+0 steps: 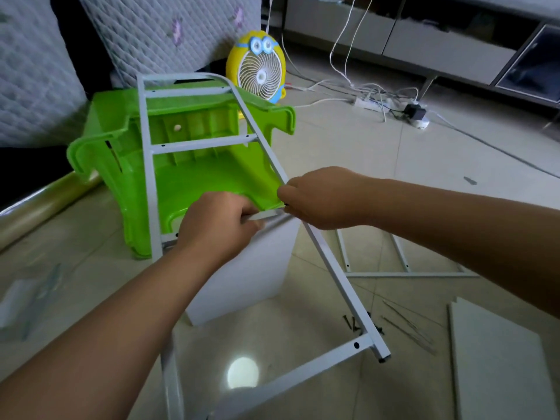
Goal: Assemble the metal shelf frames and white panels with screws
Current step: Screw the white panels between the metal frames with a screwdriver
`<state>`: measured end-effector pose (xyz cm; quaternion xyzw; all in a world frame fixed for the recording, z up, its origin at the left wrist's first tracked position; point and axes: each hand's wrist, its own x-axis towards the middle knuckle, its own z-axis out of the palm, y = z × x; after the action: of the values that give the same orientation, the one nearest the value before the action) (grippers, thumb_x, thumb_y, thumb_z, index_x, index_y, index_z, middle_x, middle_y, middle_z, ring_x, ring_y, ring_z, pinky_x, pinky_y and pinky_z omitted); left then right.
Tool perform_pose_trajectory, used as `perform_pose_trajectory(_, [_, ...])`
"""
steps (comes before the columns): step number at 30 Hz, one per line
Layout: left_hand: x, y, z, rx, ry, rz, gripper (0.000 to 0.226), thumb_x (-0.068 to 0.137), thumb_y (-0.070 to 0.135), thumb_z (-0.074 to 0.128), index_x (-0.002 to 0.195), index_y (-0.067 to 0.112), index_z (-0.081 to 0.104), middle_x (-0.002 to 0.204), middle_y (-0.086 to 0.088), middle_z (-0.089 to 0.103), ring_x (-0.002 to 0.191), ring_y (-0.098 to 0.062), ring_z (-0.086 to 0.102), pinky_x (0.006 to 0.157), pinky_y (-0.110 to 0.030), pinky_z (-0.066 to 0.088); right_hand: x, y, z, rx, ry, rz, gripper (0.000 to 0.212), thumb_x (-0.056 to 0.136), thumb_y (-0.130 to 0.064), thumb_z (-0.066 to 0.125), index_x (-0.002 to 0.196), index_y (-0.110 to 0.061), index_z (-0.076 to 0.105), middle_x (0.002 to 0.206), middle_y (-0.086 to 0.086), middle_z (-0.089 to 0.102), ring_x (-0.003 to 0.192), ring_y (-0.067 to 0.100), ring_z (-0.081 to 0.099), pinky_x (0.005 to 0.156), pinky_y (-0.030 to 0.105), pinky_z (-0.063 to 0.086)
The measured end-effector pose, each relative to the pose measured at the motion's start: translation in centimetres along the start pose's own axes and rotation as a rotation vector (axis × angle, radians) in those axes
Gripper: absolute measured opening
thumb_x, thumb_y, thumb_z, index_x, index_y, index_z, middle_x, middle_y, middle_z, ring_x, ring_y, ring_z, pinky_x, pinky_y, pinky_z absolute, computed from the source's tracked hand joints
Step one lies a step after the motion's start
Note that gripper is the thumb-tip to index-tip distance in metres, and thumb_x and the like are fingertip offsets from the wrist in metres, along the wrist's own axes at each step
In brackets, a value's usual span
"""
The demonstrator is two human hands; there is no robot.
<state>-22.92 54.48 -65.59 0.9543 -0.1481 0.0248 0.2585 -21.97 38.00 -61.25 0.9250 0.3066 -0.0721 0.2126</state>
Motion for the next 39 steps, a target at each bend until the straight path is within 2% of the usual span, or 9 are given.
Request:
perform_pose_trajectory(5, [0.1,-0.1,0.1,-0.021,0.013,0.001,0.026,0.082,0.031,0.066,0.104,0.017,0.071,0.101,-0.006,0.07,0.098,-0.026,0.061,0.077,-0.032,0.047,0.1,0.4,-0.1,-0.086,0.027,-0.09,0.022,0.097,-0.017,0.032,0.116,-0.012,0.041,0.114,0.01,0.051,0.098,0.031,0.054,0.063,0.032,0.033])
perform_pose_trajectory(13, [-0.1,-0.2,0.3,0.002,0.059,0.051,0.024,0.082,0.027,0.067,0.102,0.013,0.072,0.096,-0.012,0.071,0.095,-0.029,0.062,0.076,-0.033,0.047,0.8,-2.4,-1.1,0.245,-0.14,0.293,0.018,0.088,-0.009,0.039,0.096,-0.009,0.056,0.083,0.006,0.044,0.079,0.024,0.044,0.064,0.03,0.034])
perform_pose_trajectory(17, [-0.3,0.1,0.2,0.061,0.042,0.062,0.035,0.082,0.038,0.06,0.1,0.01,0.072,0.095,-0.018,0.069,0.094,-0.034,0.061,0.074,-0.035,0.046,-0.2,-1.6,-0.3,0.385,-0.004,0.279,0.027,0.1,-0.022,0.031,0.102,-0.009,0.055,0.106,0.015,0.056,0.101,0.03,0.052,0.067,0.026,0.029])
perform_pose_trajectory(20, [-0.6,0.5,0.7,0.141,0.079,0.087,0.039,0.08,0.036,0.051,0.093,0.005,0.071,0.091,-0.023,0.064,0.088,-0.04,0.059,0.069,-0.04,0.046,-2.3,-0.6,2.4,0.701,0.178,0.364,0.034,0.1,-0.033,0.03,0.068,-0.022,0.035,0.095,0.02,0.056,0.095,0.034,0.052,0.064,0.028,0.022])
perform_pose_trajectory(22, [-0.9,0.5,1.3,0.216,0.133,0.102,0.023,0.087,0.02,0.058,0.092,-0.001,0.068,0.087,-0.026,0.06,0.083,-0.042,0.056,0.063,-0.04,0.042,-3.8,0.2,5.9,0.804,0.252,0.518,0.033,0.099,-0.032,0.032,0.072,-0.015,0.035,0.085,0.02,0.052,0.085,0.033,0.05,0.064,0.03,0.026])
perform_pose_trajectory(25, [-1.4,0.4,2.1,0.378,0.21,0.175,0.016,0.085,0.008,0.057,0.079,-0.005,0.064,0.072,-0.027,0.057,0.071,-0.043,0.057,0.059,-0.04,0.04,-6.6,0.3,12.8,0.842,0.076,0.723,0.032,0.099,-0.028,0.033,0.073,-0.009,0.038,0.08,0.013,0.048,0.075,0.024,0.043,0.063,0.029,0.028])
perform_pose_trajectory(31, [-1.6,1.4,2.5,0.517,0.216,0.096,0.016,0.087,0.003,0.05,0.09,-0.007,0.062,0.094,-0.029,0.059,0.098,-0.041,0.051,0.079,-0.044,0.034,-12.9,-2.4,25.0,0.73,-0.401,0.925,0.016,0.095,-0.02,0.038,0.093,-0.01,0.05,0.117,0.017,0.054,0.097,0.027,0.052,0.08,0.033,0.041])
perform_pose_trajectory(34, [-2.0,1.6,3.3,0.569,0.23,0.09,0.02,0.075,-0.001,0.039,0.075,-0.008,0.057,0.074,-0.029,0.058,0.071,-0.04,0.059,0.065,-0.039,0.046,-14.6,-3.9,27.5,0.619,-0.44,0.948,0.032,0.096,-0.023,0.038,0.119,-0.006,0.051,0.122,0.013,0.05,0.111,0.029,0.049,0.089,0.035,0.043])
perform_pose_trajectory(39, [-2.6,1.0,4.3,0.549,0.237,0.161,0.017,0.07,0.002,0.036,0.071,-0.003,0.052,0.066,-0.025,0.055,0.057,-0.036,0.058,0.054,-0.033,0.046,-15.3,-5.5,29.7,0.566,-0.399,0.997,0.032,0.095,-0.016,0.033,0.12,-0.007,0.053,0.118,0.012,0.047,0.112,0.028,0.045,0.089,0.034,0.042])
